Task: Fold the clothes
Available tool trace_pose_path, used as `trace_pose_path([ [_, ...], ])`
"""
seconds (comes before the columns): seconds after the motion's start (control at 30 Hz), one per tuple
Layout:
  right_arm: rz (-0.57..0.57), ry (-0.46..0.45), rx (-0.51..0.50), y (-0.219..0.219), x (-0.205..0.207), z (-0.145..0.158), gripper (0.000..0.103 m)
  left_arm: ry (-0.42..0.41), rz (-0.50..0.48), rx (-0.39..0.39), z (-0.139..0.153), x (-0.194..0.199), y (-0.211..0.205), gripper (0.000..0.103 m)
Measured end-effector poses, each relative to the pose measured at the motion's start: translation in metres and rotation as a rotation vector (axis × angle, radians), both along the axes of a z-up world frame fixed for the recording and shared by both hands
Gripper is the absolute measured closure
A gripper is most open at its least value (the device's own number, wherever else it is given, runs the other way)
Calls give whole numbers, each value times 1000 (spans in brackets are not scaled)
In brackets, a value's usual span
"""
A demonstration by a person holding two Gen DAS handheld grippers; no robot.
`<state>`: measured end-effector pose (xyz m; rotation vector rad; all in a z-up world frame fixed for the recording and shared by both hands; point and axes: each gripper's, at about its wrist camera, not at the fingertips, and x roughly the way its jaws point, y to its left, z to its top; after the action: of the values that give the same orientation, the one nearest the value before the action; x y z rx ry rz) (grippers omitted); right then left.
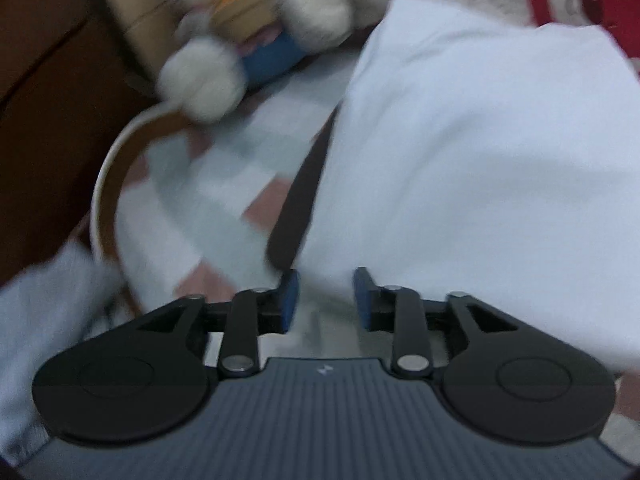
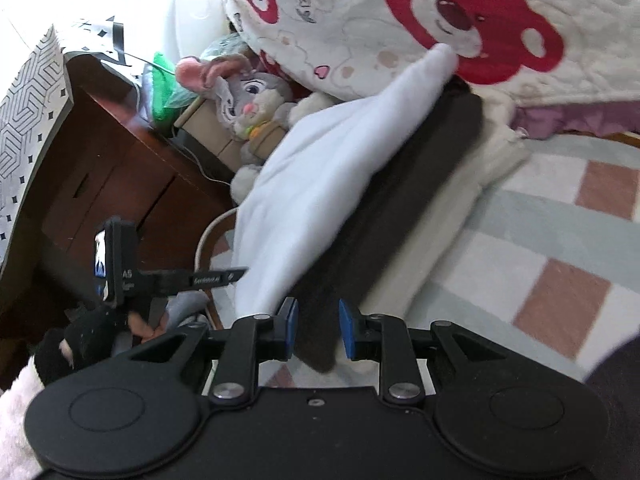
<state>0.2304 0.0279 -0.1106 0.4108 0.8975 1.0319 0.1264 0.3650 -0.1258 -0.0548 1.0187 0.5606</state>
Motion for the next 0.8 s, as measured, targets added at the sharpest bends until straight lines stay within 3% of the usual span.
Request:
trace_pose_path([
  [0.1,-18,-48,-43,-24,-14,0,72,-7,22,-36,-1,-24,-13,68],
  [0.27,-75,-145,-129,-62,-33,8,67,-119,34,-82,35,-55,-75,36],
  [0.4,-102,-264,-194,-87,-56,17,62,-166,-38,-67,60,-60,-142,29],
  [0.47,-109,-316,-197,-99,-68,24,54,-165,-82,-49,69,-61,-176,20],
  [0.53,-103,-355,-187,-112,-79,30,50,-160,-121,-27,74,-66,-209,20],
  [0.6,-118,-377,-174,-126,-86,35,49,-158,-155,-12,77,-71,-239,19],
  [0.8,-190,-386,-139,-175,-105,38,45,-190,-233,7,73,-94,-319,3],
])
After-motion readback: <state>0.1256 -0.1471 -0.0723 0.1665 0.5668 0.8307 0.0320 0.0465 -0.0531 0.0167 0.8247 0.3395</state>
